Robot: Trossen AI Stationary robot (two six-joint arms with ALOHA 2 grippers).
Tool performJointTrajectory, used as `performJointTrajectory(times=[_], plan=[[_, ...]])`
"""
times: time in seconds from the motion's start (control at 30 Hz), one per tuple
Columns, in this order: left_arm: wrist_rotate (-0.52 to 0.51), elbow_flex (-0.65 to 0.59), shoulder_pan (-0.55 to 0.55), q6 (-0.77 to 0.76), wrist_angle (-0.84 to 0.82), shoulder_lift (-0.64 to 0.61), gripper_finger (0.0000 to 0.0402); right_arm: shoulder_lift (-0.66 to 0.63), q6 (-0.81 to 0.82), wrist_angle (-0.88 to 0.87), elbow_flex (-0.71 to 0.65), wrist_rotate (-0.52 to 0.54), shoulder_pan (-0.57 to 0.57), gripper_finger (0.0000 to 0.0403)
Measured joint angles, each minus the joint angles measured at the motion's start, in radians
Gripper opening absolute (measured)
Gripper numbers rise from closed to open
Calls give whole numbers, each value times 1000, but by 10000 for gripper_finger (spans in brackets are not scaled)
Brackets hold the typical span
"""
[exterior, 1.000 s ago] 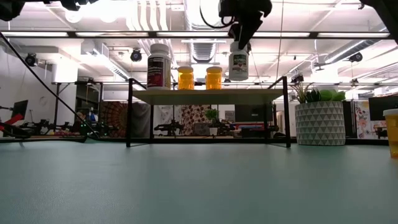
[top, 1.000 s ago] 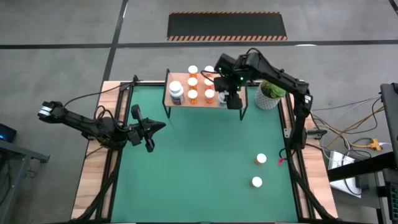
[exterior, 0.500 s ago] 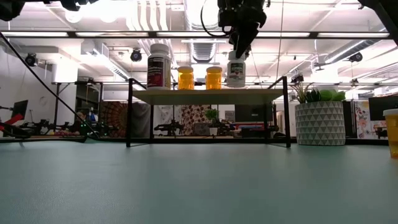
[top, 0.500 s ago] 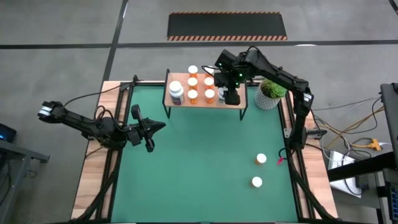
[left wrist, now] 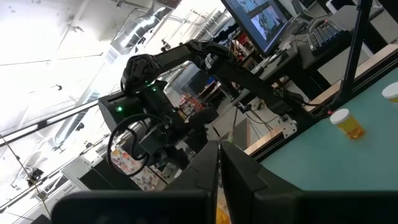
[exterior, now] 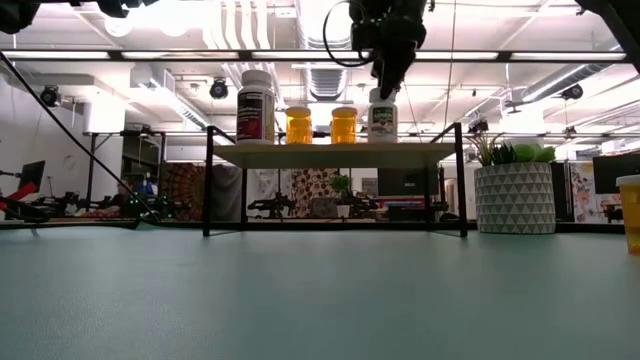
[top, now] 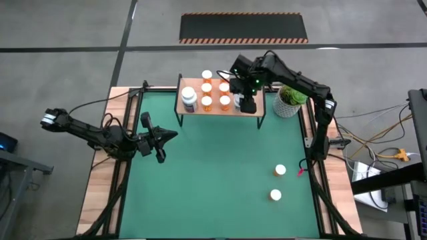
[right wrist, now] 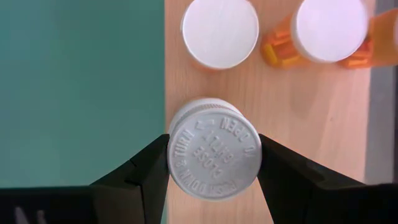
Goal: Pick and place medicine bottles onto shelf by color
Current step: Put the white medicine bottle on the shelf, then put the orange pill bottle on the shelf
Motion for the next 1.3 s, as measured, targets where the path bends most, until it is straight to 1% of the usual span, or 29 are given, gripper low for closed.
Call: performJointTrajectory(times=[0.23, 0.7, 0.93, 1.17, 1.3], plan=[[0, 0, 0, 0, 0, 0, 0, 0, 10, 4, -19, 4, 0, 197], [0, 0, 0, 0, 0, 0, 0, 0, 7, 17, -19, 10, 0, 246], [0, 0, 0, 0, 0, 0, 0, 0, 16, 15, 5, 11, 0, 249], [0, 0, 0, 0, 0, 0, 0, -1, 73, -7, 72, 11, 1, 253], [0, 0, 0, -1, 0, 0, 0, -3, 186, -64, 134, 10, 14, 251]])
